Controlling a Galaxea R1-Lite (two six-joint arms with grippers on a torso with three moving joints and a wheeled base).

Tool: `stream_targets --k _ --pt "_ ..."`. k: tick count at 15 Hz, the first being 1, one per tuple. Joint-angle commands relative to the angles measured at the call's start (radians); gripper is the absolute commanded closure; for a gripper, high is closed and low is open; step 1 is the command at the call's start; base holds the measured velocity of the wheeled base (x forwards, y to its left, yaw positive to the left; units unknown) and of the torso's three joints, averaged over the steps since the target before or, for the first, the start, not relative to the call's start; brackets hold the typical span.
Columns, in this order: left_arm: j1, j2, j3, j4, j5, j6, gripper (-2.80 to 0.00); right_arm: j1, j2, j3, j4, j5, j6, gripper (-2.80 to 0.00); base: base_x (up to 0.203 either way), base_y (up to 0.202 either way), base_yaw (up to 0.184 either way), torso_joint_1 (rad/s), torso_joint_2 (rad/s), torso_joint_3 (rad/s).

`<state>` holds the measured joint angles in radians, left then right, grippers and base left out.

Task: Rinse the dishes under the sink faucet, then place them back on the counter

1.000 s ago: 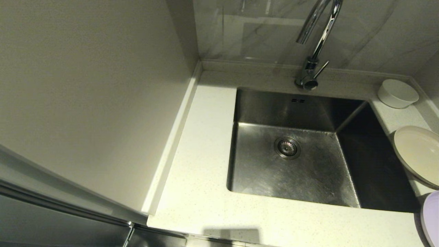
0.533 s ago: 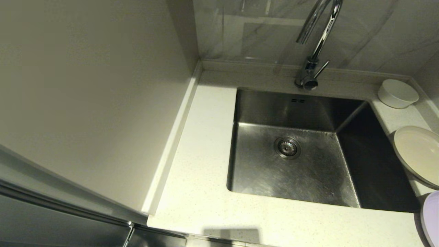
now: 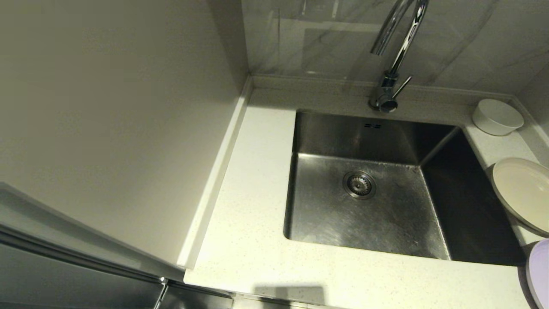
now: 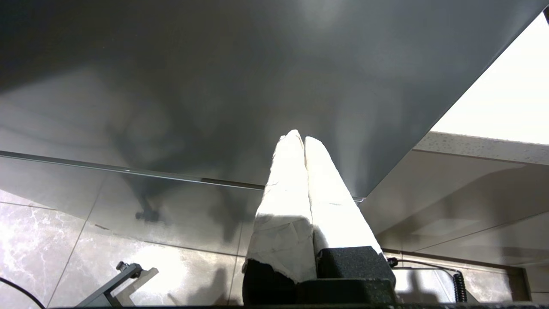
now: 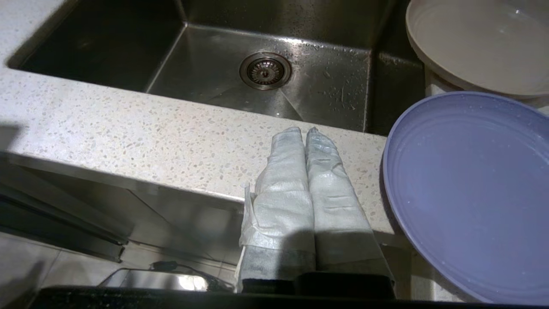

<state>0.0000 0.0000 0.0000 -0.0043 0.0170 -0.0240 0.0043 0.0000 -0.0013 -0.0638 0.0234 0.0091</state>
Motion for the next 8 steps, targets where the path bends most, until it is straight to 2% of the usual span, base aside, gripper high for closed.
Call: stream_targets --k 1,2,3,6,8 --pt "0.0 -0.002 0.0 0.0 0.0 -0.001 0.0 0.0 0.002 0.001 0.036 -0.001 -0.068 0.0 0.0 0.0 0.0 0.0 0.0 0.0" --pt "0.0 -0.002 0.0 0.0 0.0 -0.001 0.0 0.0 0.002 -0.006 0.096 -0.001 -0.09 0.0 0.0 0.0 0.0 0.0 0.0 0.0" --pt "0.0 -0.002 0.0 0.0 0.0 -0.001 0.0 0.0 0.002 -0.009 0.092 0.0 -0.098 0.0 0.0 0.0 0.0 0.0 0.0 0.0" --pt "0.0 -0.002 0.0 0.0 0.0 -0.001 0.0 0.0 0.002 -0.001 0.068 -0.003 -0.048 0.0 0.0 0.0 0.0 0.0 0.0 0.0" --pt "0.0 -0.002 0.0 0.0 0.0 -0.001 0.0 0.0 0.002 0.0 0.067 -0.007 -0.044 0.0 0.0 0.0 0.0 0.0 0.0 0.0"
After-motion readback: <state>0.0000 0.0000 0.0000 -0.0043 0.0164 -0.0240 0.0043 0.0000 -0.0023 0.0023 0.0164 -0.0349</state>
